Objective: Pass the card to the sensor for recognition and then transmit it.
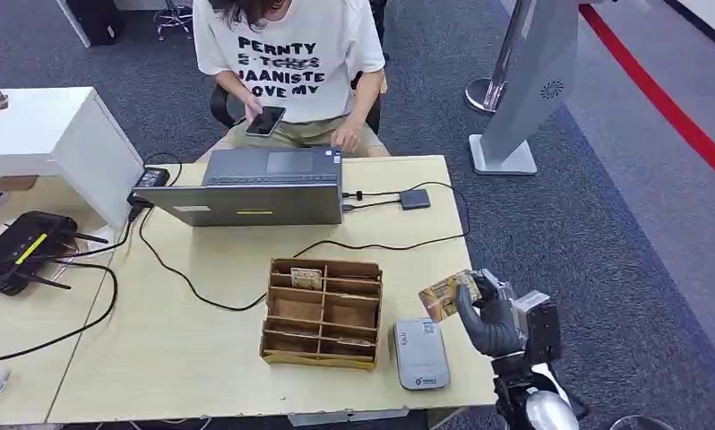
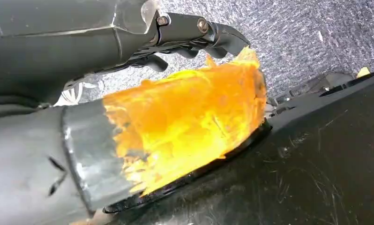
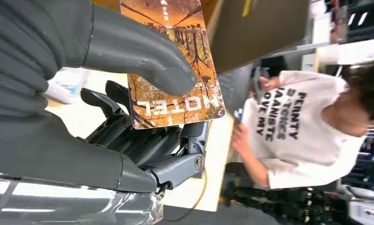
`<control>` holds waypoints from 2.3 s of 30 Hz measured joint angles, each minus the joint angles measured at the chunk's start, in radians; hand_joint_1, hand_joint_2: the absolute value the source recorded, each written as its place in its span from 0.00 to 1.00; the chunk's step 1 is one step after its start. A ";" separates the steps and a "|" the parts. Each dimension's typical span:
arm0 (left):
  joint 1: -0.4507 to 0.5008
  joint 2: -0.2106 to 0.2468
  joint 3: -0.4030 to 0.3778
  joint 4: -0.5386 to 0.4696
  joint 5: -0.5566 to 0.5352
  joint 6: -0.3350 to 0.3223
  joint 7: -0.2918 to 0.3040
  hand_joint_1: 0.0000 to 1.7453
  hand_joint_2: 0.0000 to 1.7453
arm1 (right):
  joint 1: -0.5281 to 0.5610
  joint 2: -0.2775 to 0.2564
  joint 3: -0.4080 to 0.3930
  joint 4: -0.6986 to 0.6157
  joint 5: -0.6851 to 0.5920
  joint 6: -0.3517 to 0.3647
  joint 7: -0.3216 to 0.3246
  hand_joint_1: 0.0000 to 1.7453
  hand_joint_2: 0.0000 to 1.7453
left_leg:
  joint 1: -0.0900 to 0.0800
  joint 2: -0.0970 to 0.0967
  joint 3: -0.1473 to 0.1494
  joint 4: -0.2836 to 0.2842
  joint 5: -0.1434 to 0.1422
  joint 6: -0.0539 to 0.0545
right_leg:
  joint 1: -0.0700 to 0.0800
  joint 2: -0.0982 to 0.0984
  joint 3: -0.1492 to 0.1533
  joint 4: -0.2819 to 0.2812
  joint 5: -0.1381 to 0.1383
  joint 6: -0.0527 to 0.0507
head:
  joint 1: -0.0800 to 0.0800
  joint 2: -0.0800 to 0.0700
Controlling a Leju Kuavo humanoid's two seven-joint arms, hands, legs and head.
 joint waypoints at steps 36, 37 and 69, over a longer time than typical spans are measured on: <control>0.000 0.000 0.000 0.000 -0.011 0.009 0.023 0.00 0.00 | -0.031 -0.008 0.100 0.172 0.224 -0.176 0.064 1.00 1.00 | 0.000 0.000 0.000 0.000 0.001 0.000 | 0.000 0.000 0.000 0.000 0.000 0.000 | 0.000 0.000; 0.000 0.000 0.000 0.000 -0.011 0.009 0.022 0.00 0.00 | -0.031 -0.008 0.100 0.175 0.231 -0.177 0.066 1.00 1.00 | 0.000 0.000 0.000 0.000 0.001 0.000 | 0.000 0.000 0.000 0.000 0.000 0.000 | 0.000 0.000; 0.000 -0.001 0.000 0.000 -0.013 0.007 0.020 0.00 0.00 | -0.045 -0.008 0.130 0.272 0.396 -0.222 0.127 1.00 1.00 | 0.000 0.000 0.000 0.000 0.001 0.000 | 0.000 0.000 0.000 0.000 0.000 0.000 | 0.000 0.000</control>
